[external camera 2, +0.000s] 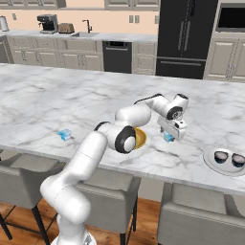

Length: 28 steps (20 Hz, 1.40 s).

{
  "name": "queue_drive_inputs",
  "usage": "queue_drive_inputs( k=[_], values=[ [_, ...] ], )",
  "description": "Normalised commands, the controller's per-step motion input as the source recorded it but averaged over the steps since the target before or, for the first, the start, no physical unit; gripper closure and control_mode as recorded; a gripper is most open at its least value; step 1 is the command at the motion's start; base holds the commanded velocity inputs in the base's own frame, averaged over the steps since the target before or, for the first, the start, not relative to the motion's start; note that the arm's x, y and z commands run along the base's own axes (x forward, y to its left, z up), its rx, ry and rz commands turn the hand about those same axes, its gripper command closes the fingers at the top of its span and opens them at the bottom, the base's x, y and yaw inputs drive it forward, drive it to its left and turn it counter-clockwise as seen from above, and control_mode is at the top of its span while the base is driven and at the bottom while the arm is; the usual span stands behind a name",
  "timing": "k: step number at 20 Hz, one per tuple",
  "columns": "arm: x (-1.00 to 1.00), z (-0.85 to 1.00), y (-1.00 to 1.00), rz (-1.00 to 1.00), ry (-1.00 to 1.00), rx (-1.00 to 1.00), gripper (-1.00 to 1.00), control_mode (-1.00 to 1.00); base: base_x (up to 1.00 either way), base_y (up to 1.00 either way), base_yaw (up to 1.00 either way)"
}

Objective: Place two yogurt containers on each plate.

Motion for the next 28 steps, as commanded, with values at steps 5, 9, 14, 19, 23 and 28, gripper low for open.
queue_drive_inputs(
  k=[5, 9, 14, 19, 23, 28],
  values=[
    [0.08, -0.05, 0.00, -0.02, 0.00, -0.11, -1.00, -1.00, 0.00, 0.00, 0.00],
    [0.00, 0.00, -0.02, 0.00, 0.00, 0.00, -1.00, -1.00, 0.00, 0.00, 0.00],
    [0.00, 0.00, 0.00, 0.00, 0.00, 0.00, 1.00, -1.00, 0.00, 0.00, 0.00],
    [-0.06, 0.00, 0.00, 0.01, 0.00, 0.00, 1.00, -1.00, 0.00, 0.00, 0.00],
    [-0.85, 0.57, 0.29, 0.25, -0.07, 0.00, 1.00, -1.00, 0.00, 0.00, 0.00],
    [-0.78, 0.62, 0.90, 0.45, -0.04, 0.00, 1.00, -1.00, 0.00, 0.00, 0.00]
  ],
)
